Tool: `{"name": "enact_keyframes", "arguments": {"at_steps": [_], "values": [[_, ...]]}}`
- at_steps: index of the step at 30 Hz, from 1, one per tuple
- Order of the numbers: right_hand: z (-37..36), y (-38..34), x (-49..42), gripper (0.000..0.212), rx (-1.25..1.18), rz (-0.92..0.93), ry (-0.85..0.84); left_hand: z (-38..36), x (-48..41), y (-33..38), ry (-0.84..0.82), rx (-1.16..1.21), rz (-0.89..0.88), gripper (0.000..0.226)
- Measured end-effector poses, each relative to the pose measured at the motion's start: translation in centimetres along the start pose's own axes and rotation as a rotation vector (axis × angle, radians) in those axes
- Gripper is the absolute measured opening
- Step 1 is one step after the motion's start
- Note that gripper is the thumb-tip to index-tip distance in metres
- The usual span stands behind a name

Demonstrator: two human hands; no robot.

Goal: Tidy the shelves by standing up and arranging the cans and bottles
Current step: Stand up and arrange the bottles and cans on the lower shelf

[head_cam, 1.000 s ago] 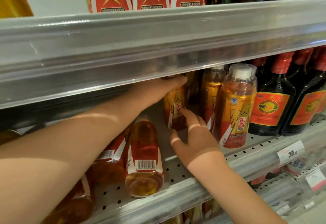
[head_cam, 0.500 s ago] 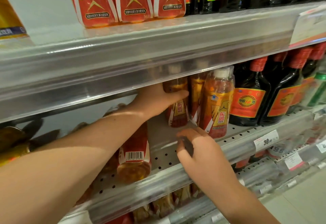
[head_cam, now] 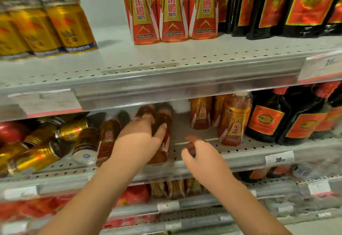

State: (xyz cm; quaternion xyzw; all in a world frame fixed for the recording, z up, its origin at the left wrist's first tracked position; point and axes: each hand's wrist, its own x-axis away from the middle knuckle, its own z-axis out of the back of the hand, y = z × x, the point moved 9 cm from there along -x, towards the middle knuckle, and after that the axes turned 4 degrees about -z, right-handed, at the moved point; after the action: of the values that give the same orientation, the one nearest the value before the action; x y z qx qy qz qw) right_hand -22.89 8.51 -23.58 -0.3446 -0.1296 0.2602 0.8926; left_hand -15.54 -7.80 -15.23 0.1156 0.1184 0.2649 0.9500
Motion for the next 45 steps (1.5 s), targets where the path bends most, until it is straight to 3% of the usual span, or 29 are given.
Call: {"name": "enact_keyframes", "arguments": {"at_steps": [6, 12, 17, 20, 25, 29, 33, 39, 45], "values": [[-0.9, -0.7, -2.4, 0.047, -0.174, -0.258, -0.096, -1.0, 2.7, 1.4, -0.057, -0.258, -0.02, 0.076], [-2.9, -1.8, -3.5, 0.03, -0.254, -0.417, -0.106, -1.4, 2.2, 0.5, -0.18, -0.12, 0.001, 0.072], [-3.4, -1.6, -4.1, 0.021, -0.518, -0.59, -0.143, -1.6, 2.0, -0.1, -0.219, -0.053, 0.021, 0.07], [-3.4, -1.0, -4.3, 0.021, -0.559, -0.676, -0.213, -1.8, 2.0, -0.4, -0.236, 0.019, 0.046, 0.061], [-3.2, -0.6, -5.4, 0.025, -0.481, -0.581, -0.256, -2.2, 1.8, -1.0, -0.282, 0.179, 0.099, 0.049], [-3.5, -1.3, -5.5, 0.036, -0.388, -0.451, -0.233, -2.7, 2.0, -1.9, -0.298, 0.3, 0.179, 0.06], [-0.9, -2.3, -5.1, 0.01, -0.546, -0.254, -0.132, -3.8, 3.2, -1.9, -0.269, 0.585, 0.217, 0.066], [1.8, -1.5, -4.0, 0.04, -0.716, -0.121, -0.005, -5.2, 3.2, -0.6, -0.182, 0.781, 0.138, 0.066], [3.3, 0.0, -3.3, 0.053, -0.599, 0.021, 0.048, -6.7, 2.7, 1.2, -0.118, 0.905, 0.105, 0.06]]}}
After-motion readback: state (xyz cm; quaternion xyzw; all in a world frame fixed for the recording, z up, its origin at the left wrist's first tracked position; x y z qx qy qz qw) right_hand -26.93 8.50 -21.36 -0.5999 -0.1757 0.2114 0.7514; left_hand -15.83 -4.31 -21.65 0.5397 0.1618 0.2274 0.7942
